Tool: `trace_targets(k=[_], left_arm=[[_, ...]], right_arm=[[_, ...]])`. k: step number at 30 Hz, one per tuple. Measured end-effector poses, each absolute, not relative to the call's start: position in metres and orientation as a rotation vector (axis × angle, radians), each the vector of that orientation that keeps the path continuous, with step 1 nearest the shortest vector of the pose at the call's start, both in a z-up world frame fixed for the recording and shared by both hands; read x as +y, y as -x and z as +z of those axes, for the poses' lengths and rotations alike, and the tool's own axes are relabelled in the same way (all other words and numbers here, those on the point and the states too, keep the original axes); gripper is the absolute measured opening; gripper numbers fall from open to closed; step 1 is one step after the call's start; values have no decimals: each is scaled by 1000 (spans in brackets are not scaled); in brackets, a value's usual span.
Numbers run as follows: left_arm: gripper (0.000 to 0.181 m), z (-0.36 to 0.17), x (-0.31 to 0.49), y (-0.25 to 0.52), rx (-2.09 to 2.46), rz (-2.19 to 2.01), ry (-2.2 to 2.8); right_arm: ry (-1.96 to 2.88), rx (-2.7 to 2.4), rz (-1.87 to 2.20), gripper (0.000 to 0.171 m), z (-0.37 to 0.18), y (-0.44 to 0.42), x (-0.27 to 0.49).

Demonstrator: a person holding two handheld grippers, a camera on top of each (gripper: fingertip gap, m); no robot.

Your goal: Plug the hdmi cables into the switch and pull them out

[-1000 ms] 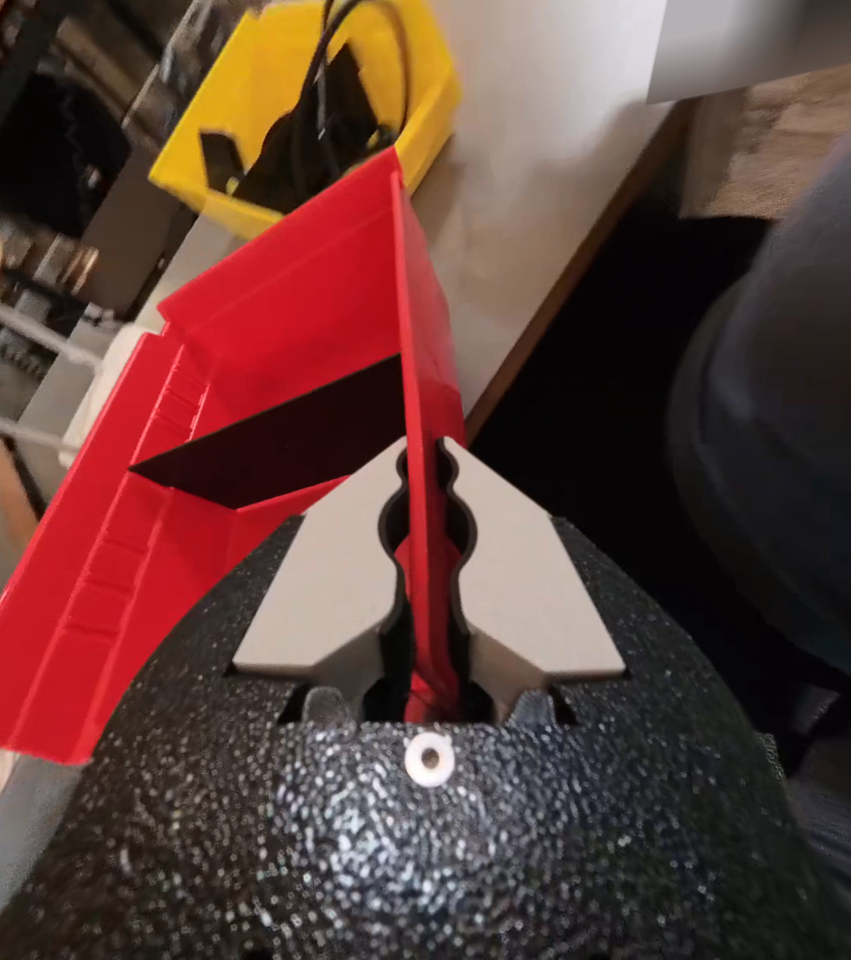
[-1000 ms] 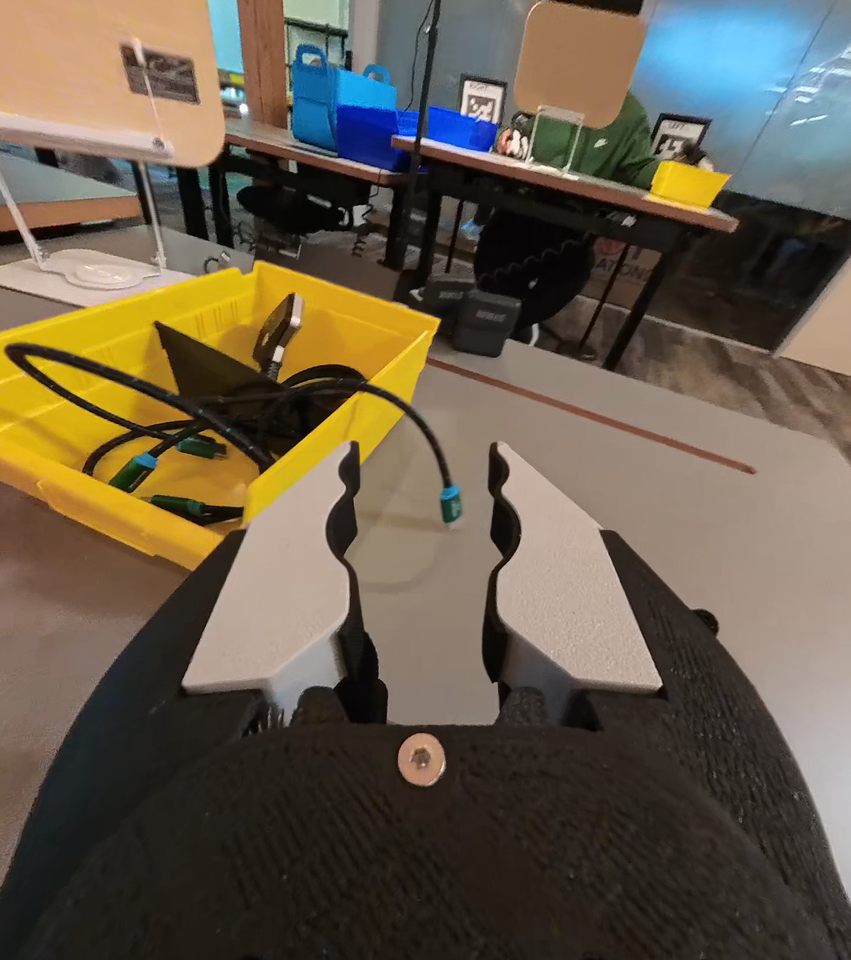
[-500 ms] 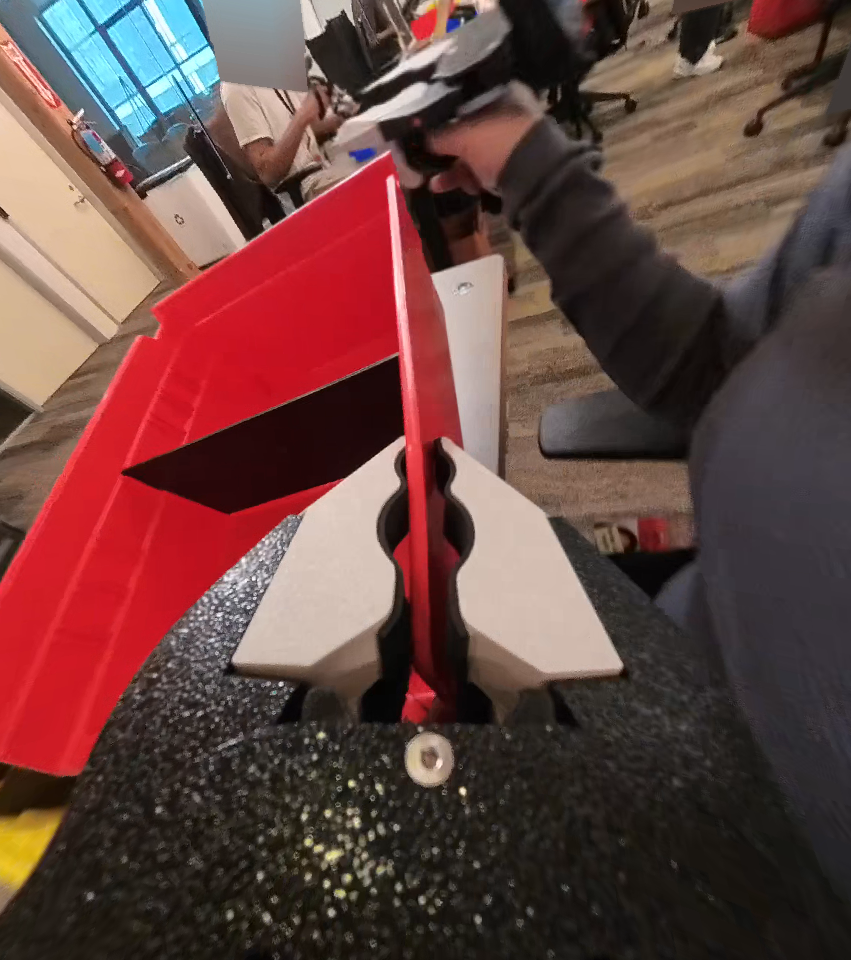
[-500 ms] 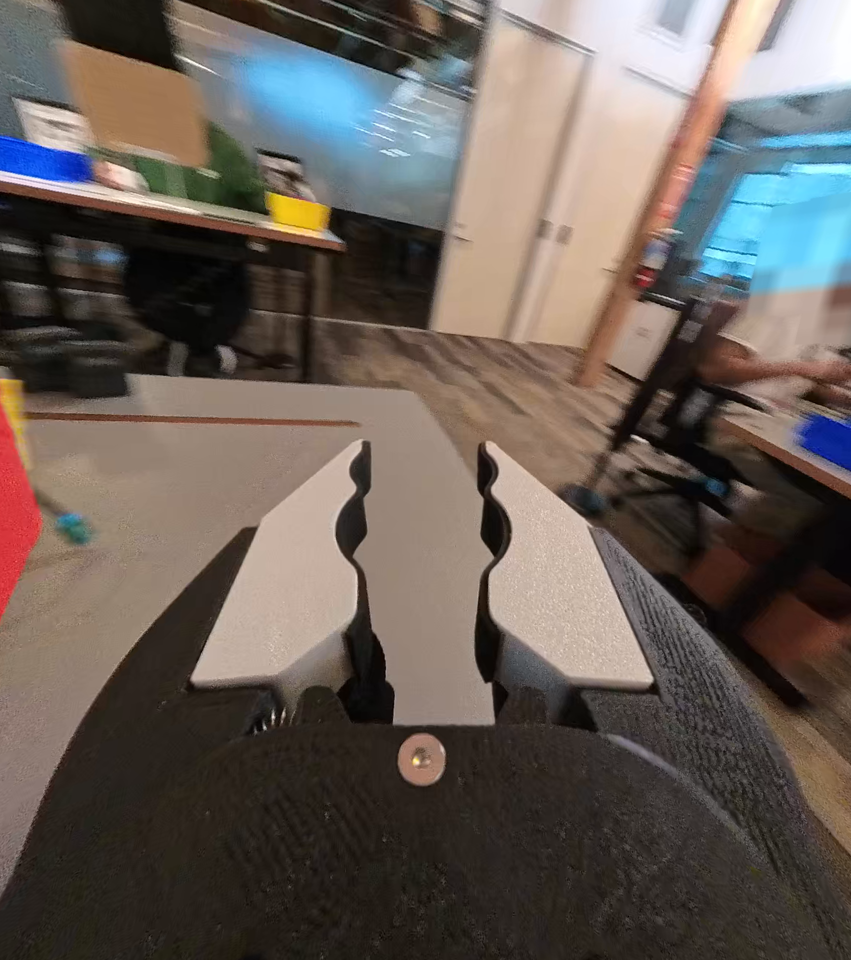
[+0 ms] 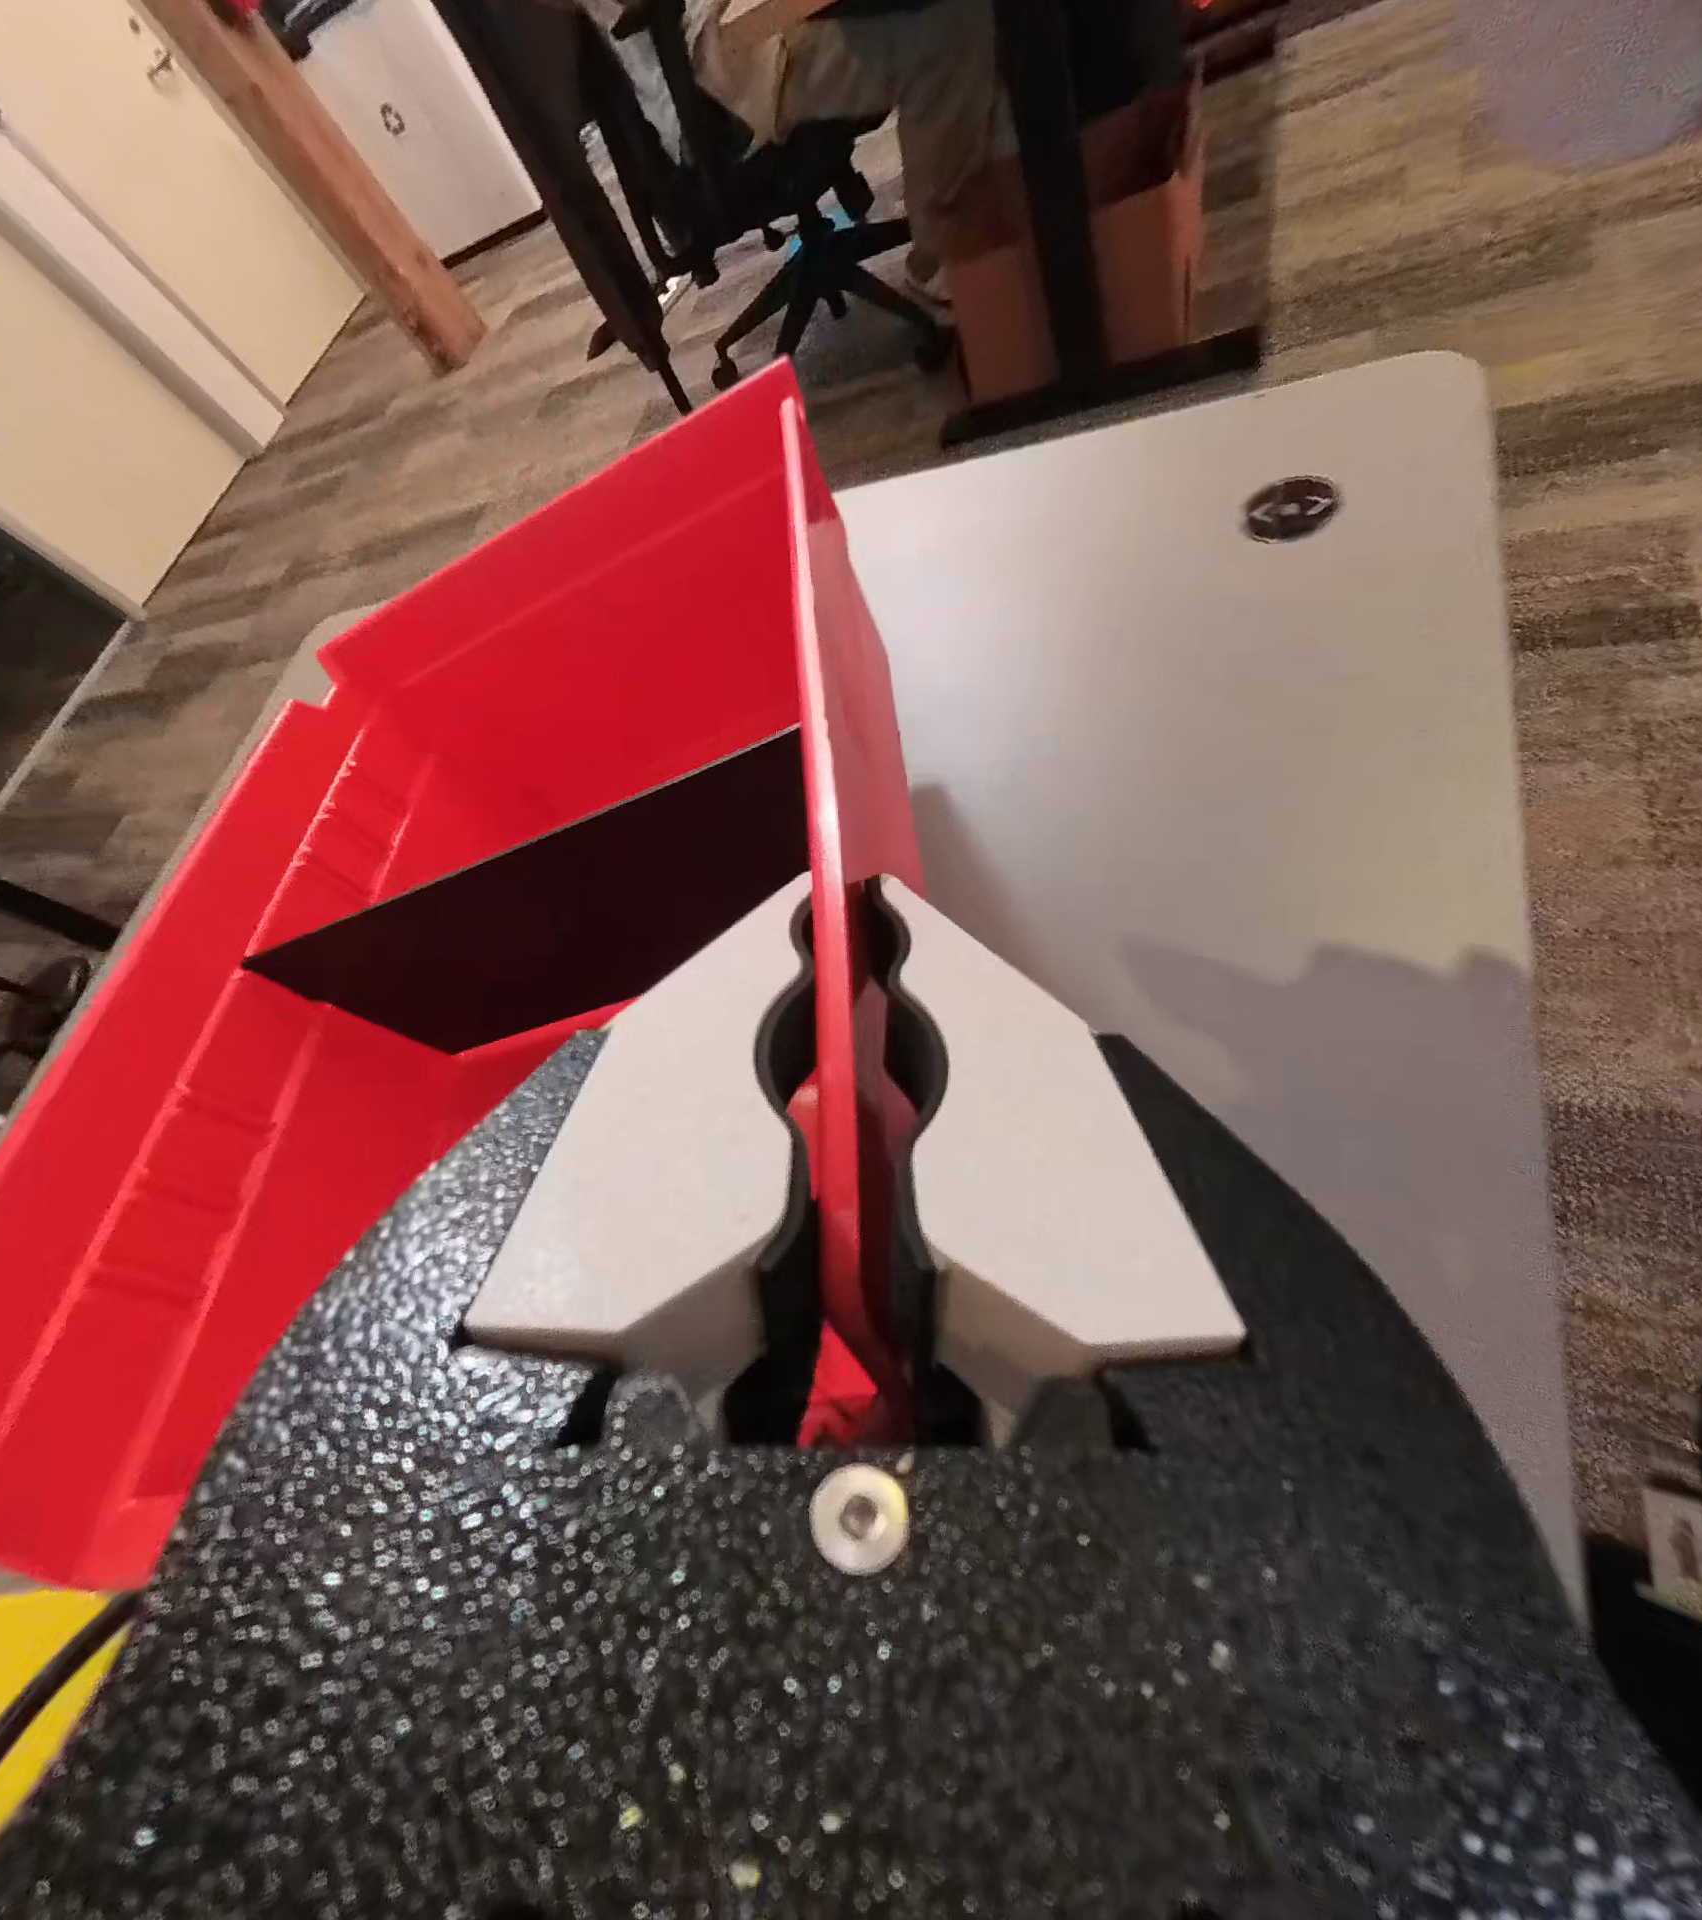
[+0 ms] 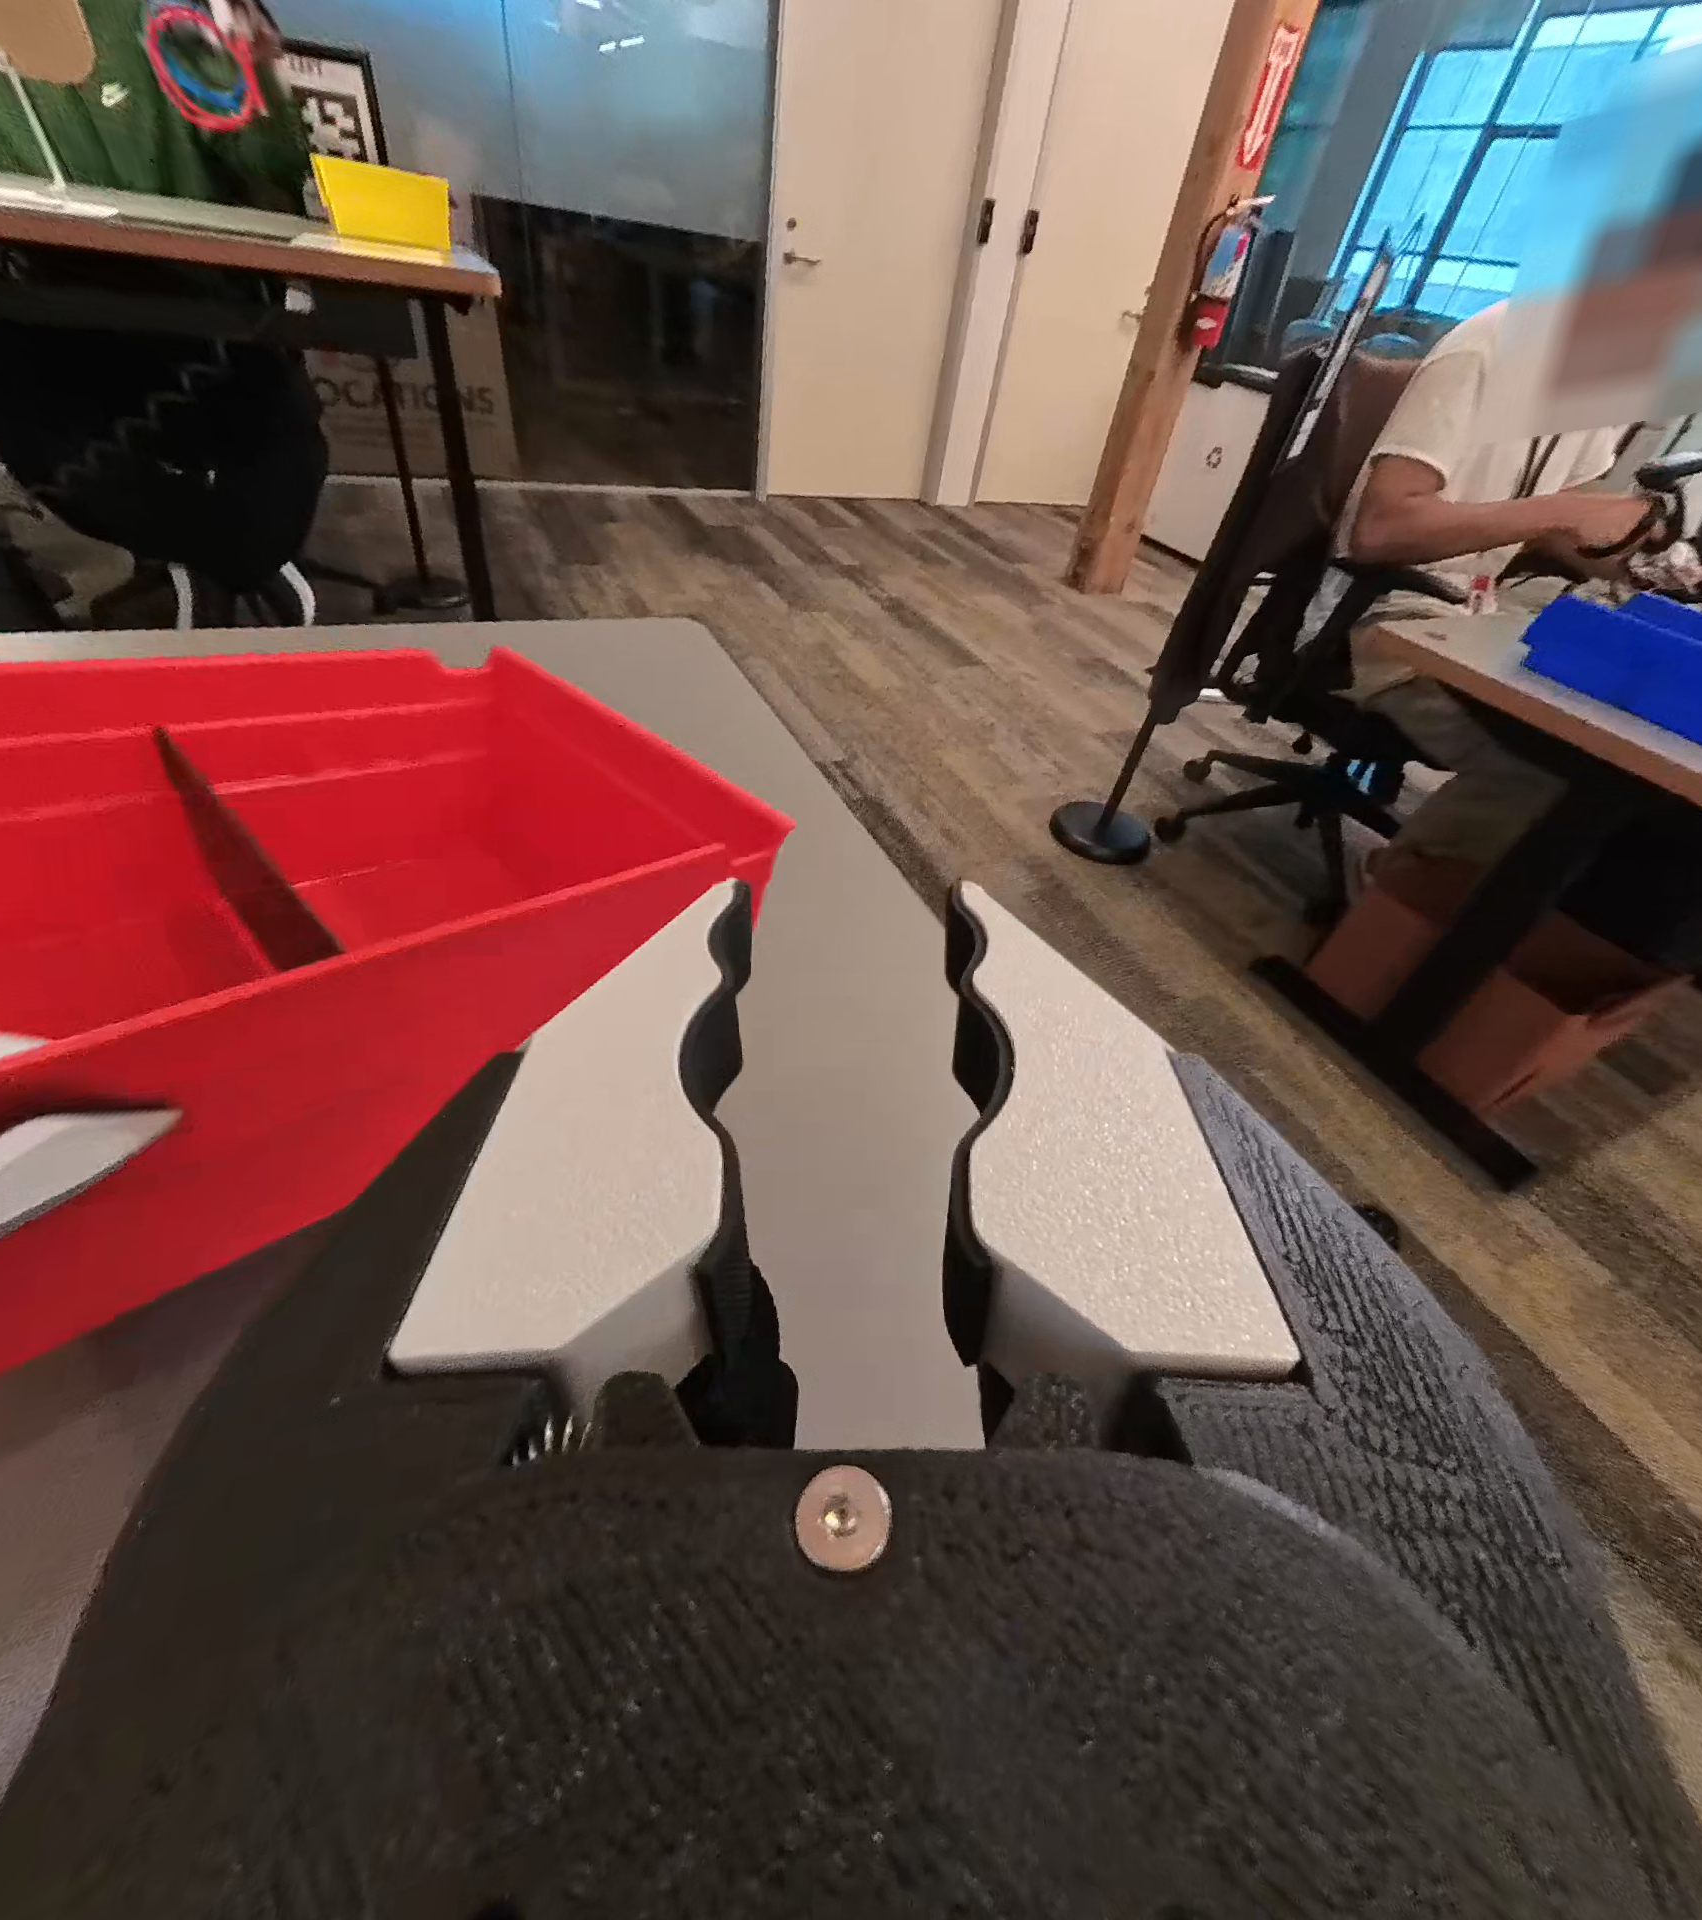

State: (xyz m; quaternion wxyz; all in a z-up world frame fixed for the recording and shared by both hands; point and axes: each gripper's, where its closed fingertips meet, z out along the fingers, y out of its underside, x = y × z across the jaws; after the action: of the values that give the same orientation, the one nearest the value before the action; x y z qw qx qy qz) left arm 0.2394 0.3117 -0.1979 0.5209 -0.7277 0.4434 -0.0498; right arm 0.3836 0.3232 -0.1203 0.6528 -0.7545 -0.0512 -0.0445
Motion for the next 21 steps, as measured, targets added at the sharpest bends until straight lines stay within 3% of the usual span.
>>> trace_targets(k=[12, 13, 17, 19, 21], left_arm=[[4, -252, 377, -267, 860, -77, 1775], [8, -248, 376, -262, 868, -28, 1733], [68, -219, 347, -242, 854, -58, 1674], [78, -203, 317, -223, 866, -119, 1656], [77, -180, 288, -191, 867, -91, 1567]], right_arm=[[1733, -189, -34, 37, -133, -363, 337], [1730, -200, -28, 38, -133, -361, 337], [1712, -221, 31, 44, -131, -353, 338], [1705, -235, 70, 49, -130, -345, 338], [1702, -238, 98, 55, -130, -338, 340]])
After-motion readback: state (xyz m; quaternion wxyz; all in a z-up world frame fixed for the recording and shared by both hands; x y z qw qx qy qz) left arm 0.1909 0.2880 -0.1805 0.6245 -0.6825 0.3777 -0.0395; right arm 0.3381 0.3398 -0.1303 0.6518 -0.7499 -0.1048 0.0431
